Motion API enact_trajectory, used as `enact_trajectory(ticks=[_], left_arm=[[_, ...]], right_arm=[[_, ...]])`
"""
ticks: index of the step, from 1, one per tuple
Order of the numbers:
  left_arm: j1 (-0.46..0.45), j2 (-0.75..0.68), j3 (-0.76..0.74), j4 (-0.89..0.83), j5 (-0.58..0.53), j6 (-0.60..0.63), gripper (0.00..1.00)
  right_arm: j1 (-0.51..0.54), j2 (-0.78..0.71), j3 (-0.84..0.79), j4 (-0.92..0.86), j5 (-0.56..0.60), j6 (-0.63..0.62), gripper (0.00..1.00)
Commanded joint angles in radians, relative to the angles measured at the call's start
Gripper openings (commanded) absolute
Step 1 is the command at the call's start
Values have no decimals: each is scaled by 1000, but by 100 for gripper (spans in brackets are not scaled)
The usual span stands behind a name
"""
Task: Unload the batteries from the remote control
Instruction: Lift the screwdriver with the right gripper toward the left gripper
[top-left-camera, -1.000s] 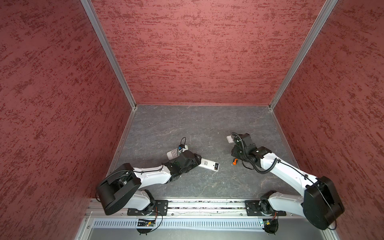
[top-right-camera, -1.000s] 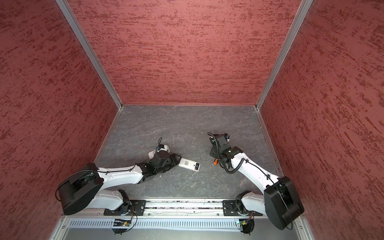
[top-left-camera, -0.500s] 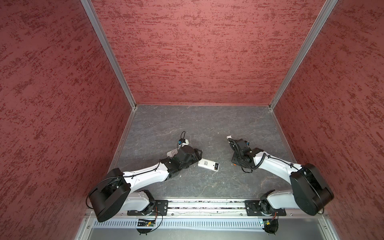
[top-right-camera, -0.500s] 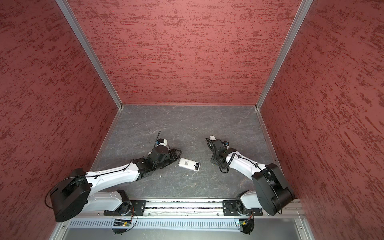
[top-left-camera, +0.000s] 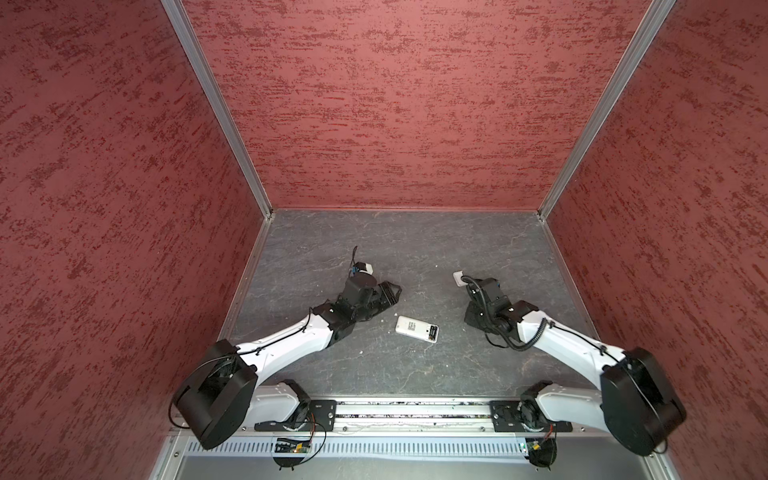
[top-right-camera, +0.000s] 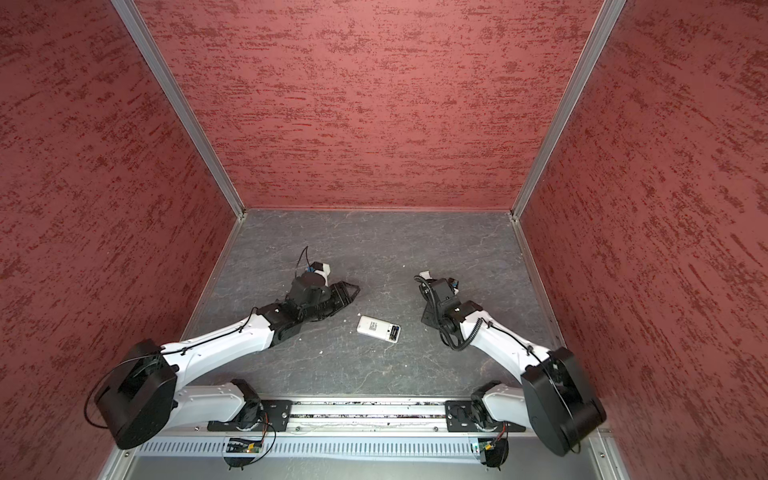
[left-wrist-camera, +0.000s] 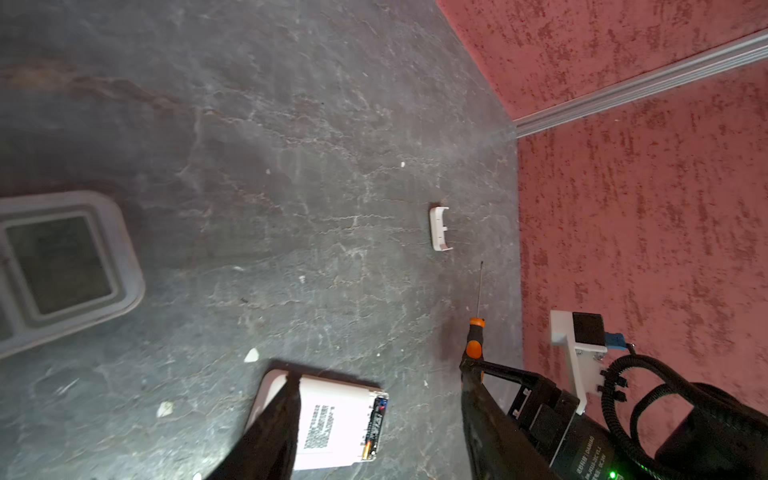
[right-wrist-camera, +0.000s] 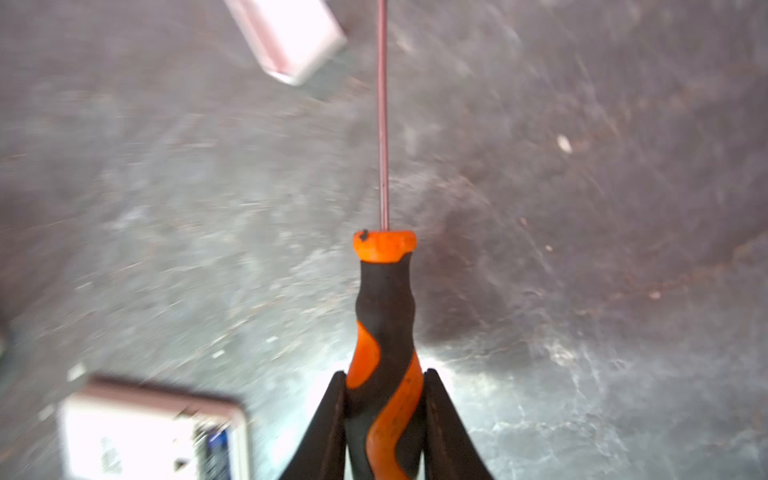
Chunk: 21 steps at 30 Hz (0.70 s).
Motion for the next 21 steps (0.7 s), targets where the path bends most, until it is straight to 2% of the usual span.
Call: enact_trajectory(ticks=[1, 6, 12, 21], left_arm=[[44, 55, 85, 16, 198, 78, 62], [61, 138, 185, 44, 288, 122, 62], [36, 207, 221, 120, 330, 106, 62], [2, 206, 188, 205, 321, 72, 59]], right_arm=[[15, -64, 36, 58, -108, -144, 9], [60, -58, 99, 121, -220, -318, 7], [127, -14, 170, 190, -289, -402, 7], [193, 47, 267, 139, -244, -445, 7]])
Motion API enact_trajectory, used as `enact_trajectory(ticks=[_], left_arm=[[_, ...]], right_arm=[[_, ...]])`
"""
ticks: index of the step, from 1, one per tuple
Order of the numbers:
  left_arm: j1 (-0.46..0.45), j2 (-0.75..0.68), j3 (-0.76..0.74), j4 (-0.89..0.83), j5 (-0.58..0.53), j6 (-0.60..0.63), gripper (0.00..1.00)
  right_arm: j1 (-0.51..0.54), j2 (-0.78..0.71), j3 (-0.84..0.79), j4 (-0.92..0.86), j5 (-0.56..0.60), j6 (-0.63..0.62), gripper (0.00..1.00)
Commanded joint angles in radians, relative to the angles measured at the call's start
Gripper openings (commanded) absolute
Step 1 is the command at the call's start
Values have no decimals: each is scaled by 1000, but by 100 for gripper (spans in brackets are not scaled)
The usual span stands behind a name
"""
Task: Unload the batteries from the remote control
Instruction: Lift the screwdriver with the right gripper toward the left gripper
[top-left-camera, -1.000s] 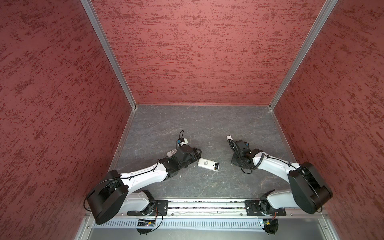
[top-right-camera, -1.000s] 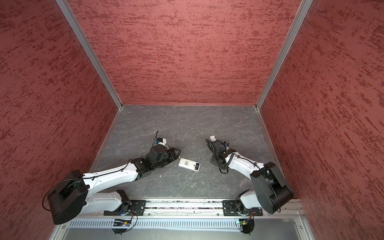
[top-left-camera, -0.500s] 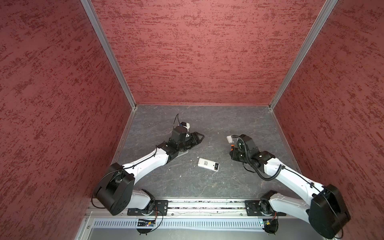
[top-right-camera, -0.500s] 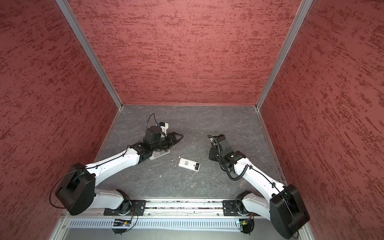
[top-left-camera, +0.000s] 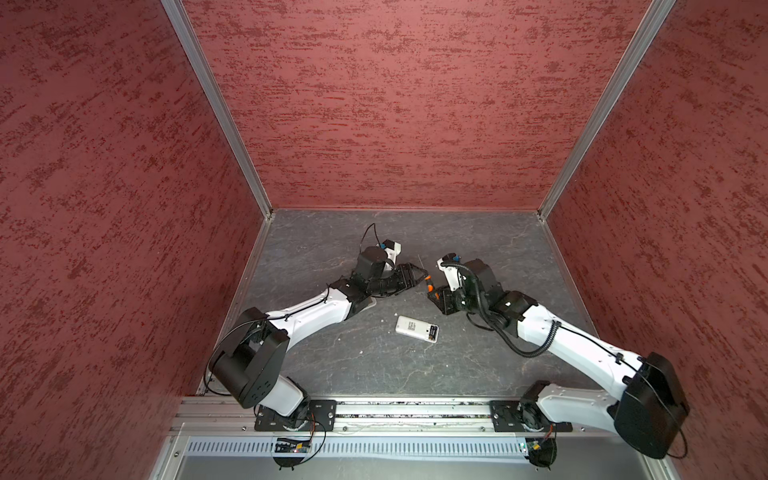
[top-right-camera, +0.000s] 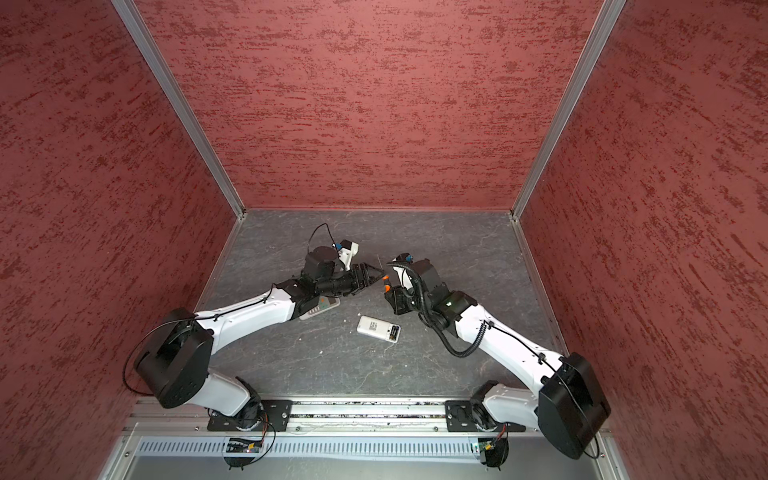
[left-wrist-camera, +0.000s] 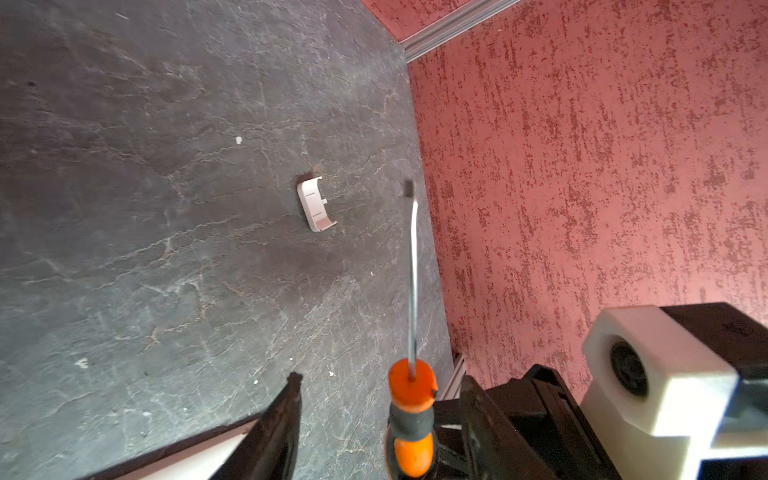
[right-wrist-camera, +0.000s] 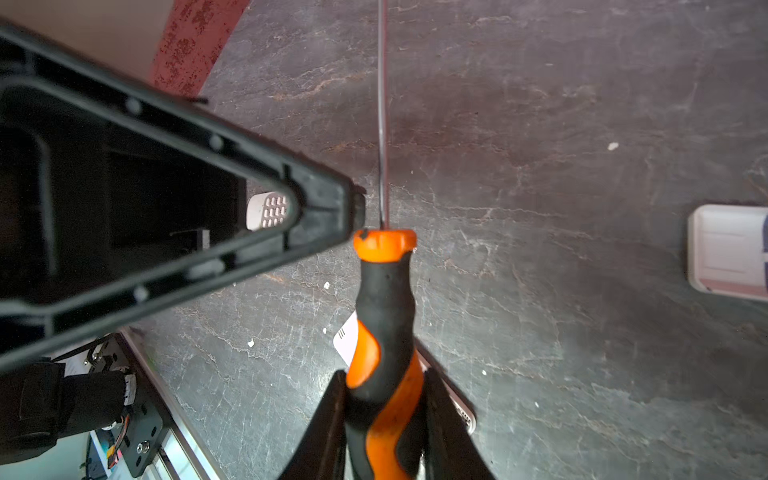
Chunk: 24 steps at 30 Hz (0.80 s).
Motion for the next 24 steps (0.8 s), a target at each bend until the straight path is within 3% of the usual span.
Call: enact_trajectory(ticks=[1, 6, 24], left_arm=[[-2, -9, -13, 66, 9, -8, 57], [-1, 5, -5, 74, 10, -14, 51], [12, 51, -10, 106, 13, -51, 5]], right_arm=[[29, 16, 57, -24, 40, -50, 7], [72, 41, 110, -93, 132, -72, 7], [116, 78, 157, -147, 259, -99, 6]])
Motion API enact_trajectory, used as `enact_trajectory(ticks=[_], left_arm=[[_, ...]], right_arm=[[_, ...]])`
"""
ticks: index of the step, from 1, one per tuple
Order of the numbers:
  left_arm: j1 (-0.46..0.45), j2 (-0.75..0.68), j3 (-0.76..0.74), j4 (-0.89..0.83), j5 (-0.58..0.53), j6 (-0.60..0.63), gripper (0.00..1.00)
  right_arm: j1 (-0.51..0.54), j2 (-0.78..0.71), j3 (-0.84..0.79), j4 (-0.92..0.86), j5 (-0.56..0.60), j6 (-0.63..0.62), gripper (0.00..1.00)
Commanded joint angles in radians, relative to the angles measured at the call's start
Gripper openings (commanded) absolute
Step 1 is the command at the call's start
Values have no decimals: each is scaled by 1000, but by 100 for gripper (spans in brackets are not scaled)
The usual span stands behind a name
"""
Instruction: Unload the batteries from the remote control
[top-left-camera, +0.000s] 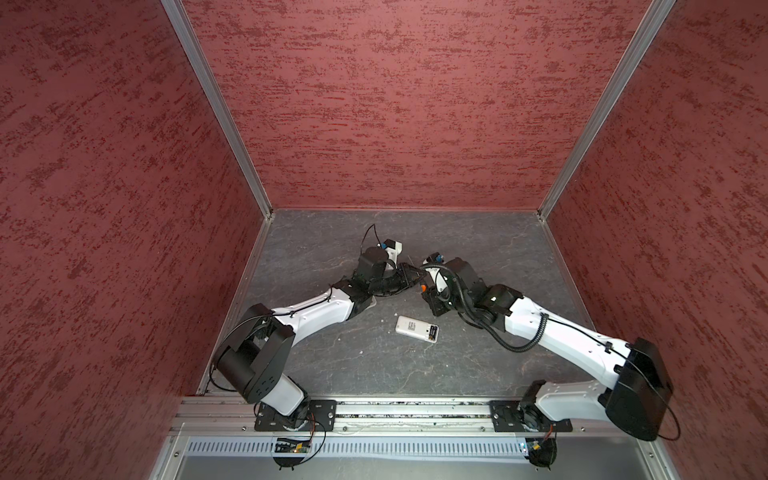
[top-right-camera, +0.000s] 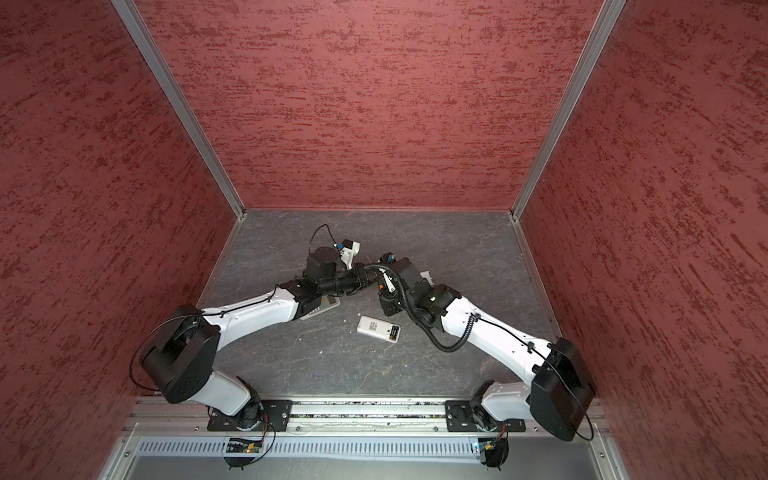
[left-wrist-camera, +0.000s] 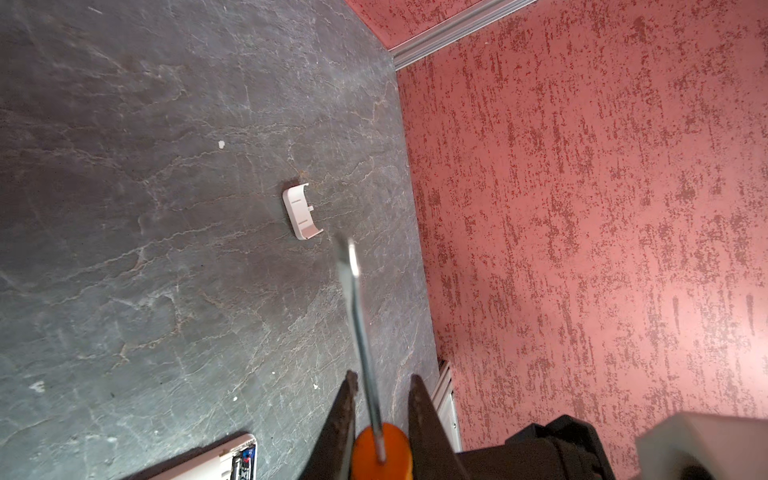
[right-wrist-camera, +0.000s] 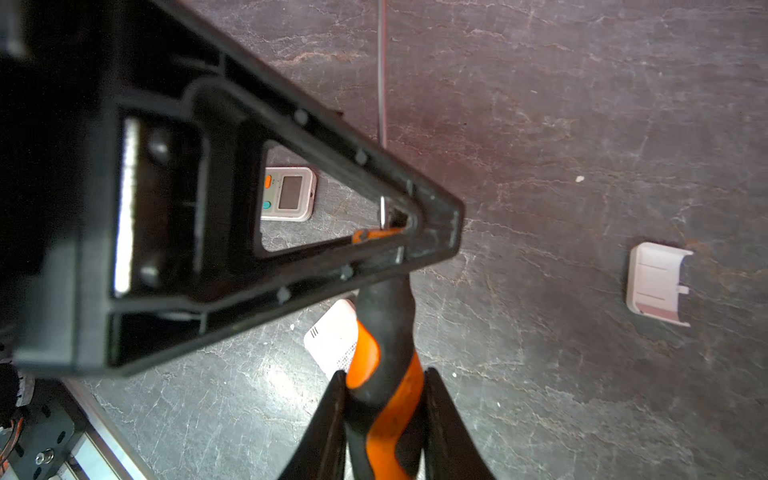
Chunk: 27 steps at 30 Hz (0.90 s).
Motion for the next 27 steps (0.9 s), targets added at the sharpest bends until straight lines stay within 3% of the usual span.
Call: enact_trajectory(ticks=[1, 16, 27], left_arm=[[8, 21, -7, 42, 10, -1, 4], [12, 66, -3, 80, 49, -16, 0], [34, 62, -29, 167, 68, -70, 0]], right_arm=[[5, -6, 26, -2, 43, -8, 6], [5, -7, 17, 42, 45, 1, 9], [3, -43, -41, 139, 44, 44, 26]])
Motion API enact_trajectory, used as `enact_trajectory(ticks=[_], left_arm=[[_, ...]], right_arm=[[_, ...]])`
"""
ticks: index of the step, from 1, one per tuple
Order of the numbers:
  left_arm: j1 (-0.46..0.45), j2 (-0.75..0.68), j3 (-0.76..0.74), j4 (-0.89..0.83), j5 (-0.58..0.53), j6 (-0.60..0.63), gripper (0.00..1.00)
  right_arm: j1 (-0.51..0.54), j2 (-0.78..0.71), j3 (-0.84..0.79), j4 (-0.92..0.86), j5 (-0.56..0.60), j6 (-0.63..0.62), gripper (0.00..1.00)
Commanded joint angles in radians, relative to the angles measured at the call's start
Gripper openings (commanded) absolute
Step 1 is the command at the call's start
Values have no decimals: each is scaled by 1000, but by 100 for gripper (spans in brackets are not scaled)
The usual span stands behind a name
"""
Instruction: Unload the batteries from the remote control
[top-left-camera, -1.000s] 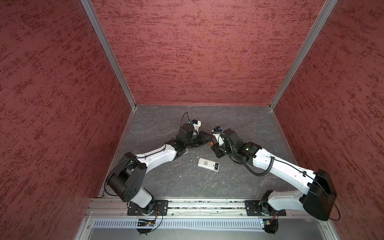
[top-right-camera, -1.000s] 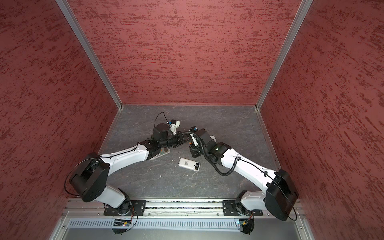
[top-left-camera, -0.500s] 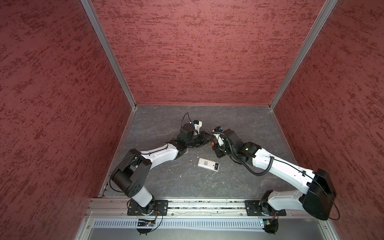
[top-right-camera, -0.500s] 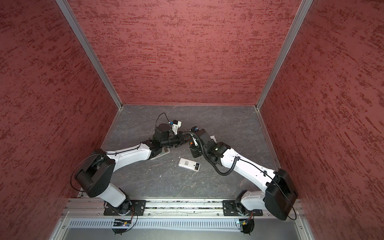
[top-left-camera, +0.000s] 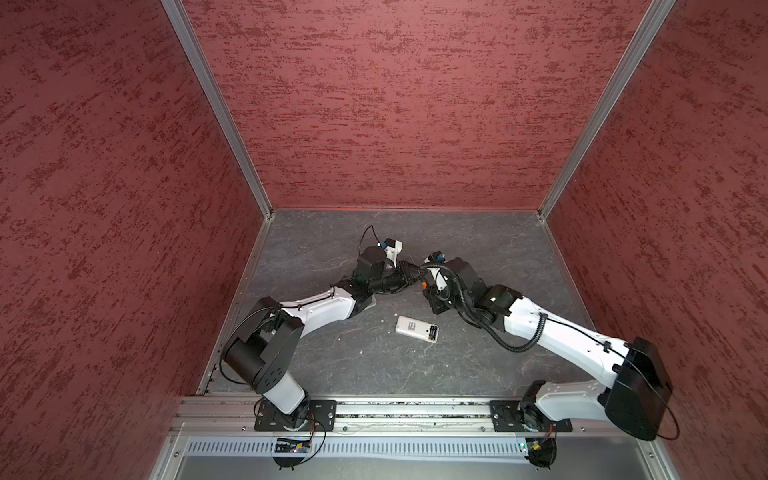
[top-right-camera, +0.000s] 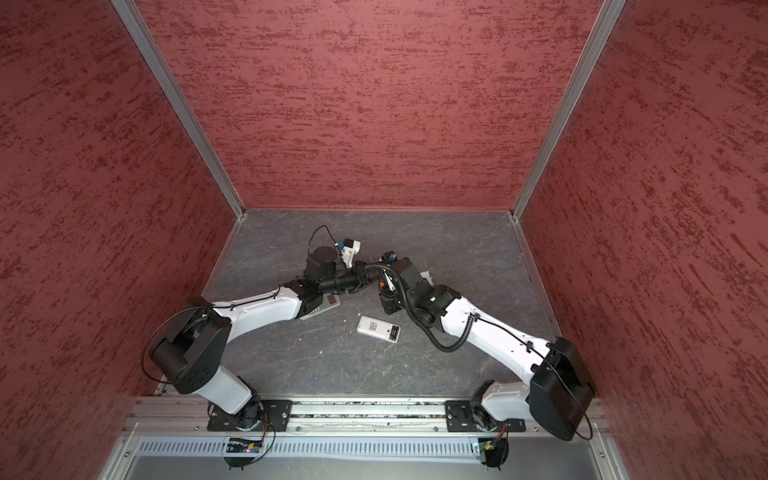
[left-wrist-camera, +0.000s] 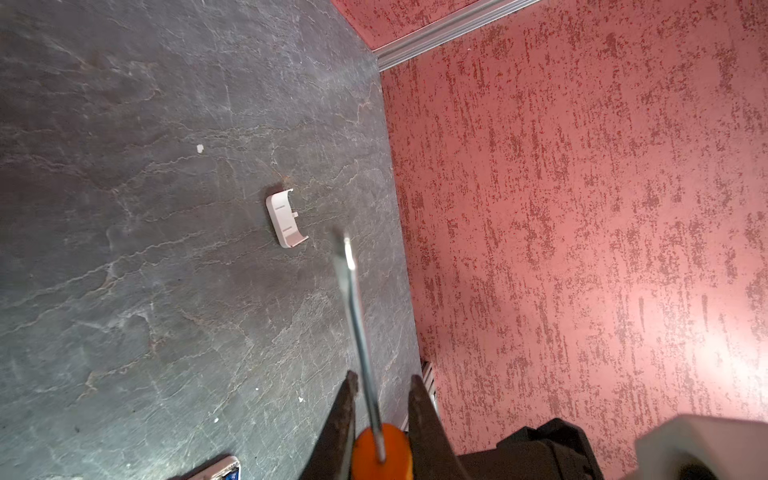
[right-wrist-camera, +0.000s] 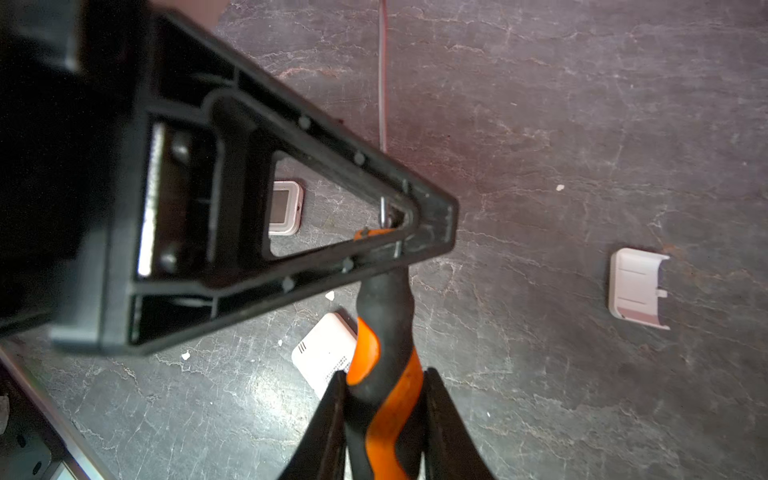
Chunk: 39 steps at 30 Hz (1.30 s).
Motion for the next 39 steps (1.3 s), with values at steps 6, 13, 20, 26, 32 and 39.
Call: enact_trajectory(ticks=[6, 13, 20, 26, 32, 39], left_arm=[[13, 6, -11, 53, 5, -20, 0], [48, 6, -20, 165, 5, -80, 0], [74, 14, -35, 306, 32, -184, 0], [67, 8, -43, 355, 30, -245, 0], [41, 1, -31, 348, 25, -253, 0], [11, -1, -32, 342, 25, -253, 0]], right_arm=[[3, -64, -42, 110, 8, 46, 55], [-5, -181, -133, 211, 36, 166, 63], [-21, -306, -357, 622, 43, 426, 63], [-29, -232, -424, 879, 47, 495, 62], [-32, -157, -380, 937, 36, 483, 58], [-41, -115, -346, 953, 29, 468, 51]])
